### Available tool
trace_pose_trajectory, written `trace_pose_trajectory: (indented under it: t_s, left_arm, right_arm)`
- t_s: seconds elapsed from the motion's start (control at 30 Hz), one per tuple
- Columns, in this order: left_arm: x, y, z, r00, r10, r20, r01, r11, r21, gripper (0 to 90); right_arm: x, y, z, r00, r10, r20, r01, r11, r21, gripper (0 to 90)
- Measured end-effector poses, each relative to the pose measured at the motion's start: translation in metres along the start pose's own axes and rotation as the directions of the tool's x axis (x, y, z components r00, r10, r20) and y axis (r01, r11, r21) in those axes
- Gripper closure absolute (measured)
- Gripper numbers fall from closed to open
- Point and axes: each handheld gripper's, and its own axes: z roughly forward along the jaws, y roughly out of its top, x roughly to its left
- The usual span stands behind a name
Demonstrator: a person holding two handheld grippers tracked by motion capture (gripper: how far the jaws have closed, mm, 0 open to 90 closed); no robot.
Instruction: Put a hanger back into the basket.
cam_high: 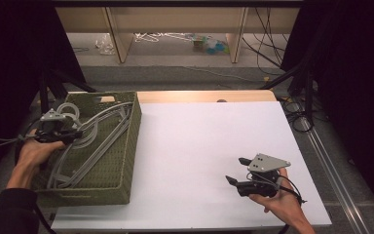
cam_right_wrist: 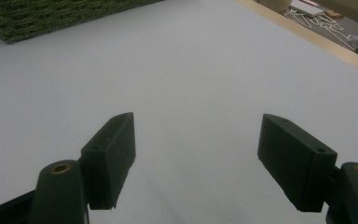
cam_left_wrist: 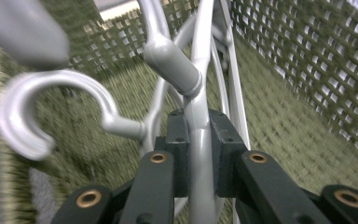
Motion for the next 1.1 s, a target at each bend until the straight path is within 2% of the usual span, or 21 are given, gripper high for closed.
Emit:
trace_pose_trajectory:
  t_s: [0.07,0.13,0.2,0.27,0.4,0.47,0.53,0.57,0.63,0.7,0.77,0.8,0.87,1.1]
  left_arm:
    - [0.002,-0.003,0.001,0.9991,-0.043,0.002,0.043,0.9986,-0.031,79.9]
    - [0.002,-0.004,0.002,0.9972,-0.072,0.021,0.073,0.9966,-0.039,78.8]
    - [0.003,-0.004,0.002,0.9983,-0.055,0.016,0.056,0.9979,-0.032,76.8]
    - [0.004,-0.005,0.002,0.9996,-0.021,-0.020,0.021,0.9998,0.007,75.4]
    - [0.004,-0.007,0.005,0.9976,-0.046,-0.051,0.048,0.9985,0.028,73.1]
    - [0.005,-0.007,0.003,0.9958,-0.066,-0.064,0.067,0.9977,0.012,71.0]
    - [0.005,-0.005,-0.002,0.9933,-0.068,-0.093,0.067,0.9976,-0.014,65.9]
    - [0.006,-0.004,-0.006,0.9936,-0.061,-0.095,0.061,0.9981,-0.008,66.5]
    - [0.005,-0.003,-0.013,0.9920,-0.071,-0.104,0.067,0.9969,-0.040,64.0]
    - [0.003,-0.002,-0.020,0.9901,-0.095,-0.104,0.086,0.9929,-0.082,61.1]
    - [0.001,-0.001,-0.026,0.9861,-0.128,-0.106,0.114,0.9849,-0.130,58.7]
    - [-0.003,0.000,-0.026,0.9821,-0.160,-0.099,0.141,0.9743,-0.176,57.8]
    - [-0.005,-0.001,-0.031,0.9873,-0.136,-0.083,0.120,0.9778,-0.172,53.9]
    - [-0.011,-0.005,-0.050,0.9845,-0.176,-0.001,0.169,0.9511,-0.258,49.5]
  right_arm:
    - [0.000,-0.001,0.001,1.0000,-0.001,0.001,0.001,1.000,-0.004,28.3]
    - [0.000,0.000,0.001,1.0000,-0.004,0.001,0.004,1.000,0.000,28.3]
    - [0.000,-0.001,0.001,1.0000,-0.002,0.001,0.002,1.000,0.005,28.3]
    - [0.001,-0.001,0.001,1.0000,-0.003,0.000,0.003,1.000,0.005,28.3]
    - [0.000,0.000,0.001,1.0000,-0.003,0.002,0.003,1.000,0.002,28.3]
    - [0.000,-0.001,0.001,1.0000,-0.002,0.008,0.002,1.000,-0.012,28.3]
    - [0.000,-0.001,0.001,1.0000,0.004,0.004,-0.004,1.000,-0.001,28.2]
    - [0.000,-0.001,0.001,1.0000,0.008,0.001,-0.008,1.000,0.001,28.2]
    - [-0.001,-0.001,0.001,1.0000,0.005,0.001,-0.005,1.000,0.000,28.2]
    - [0.000,-0.001,0.001,0.9999,0.011,0.003,-0.011,1.000,-0.001,28.2]
    - [0.000,-0.001,0.001,0.9999,0.014,0.004,-0.014,1.000,-0.002,28.1]
    - [0.000,-0.001,0.001,0.9999,0.014,0.003,-0.014,1.000,-0.002,27.9]
    - [0.000,-0.001,0.001,0.9999,0.011,0.002,-0.011,1.000,-0.004,27.6]
    - [-0.001,-0.001,0.000,0.9995,0.032,-0.004,-0.032,0.999,-0.015,27.0]
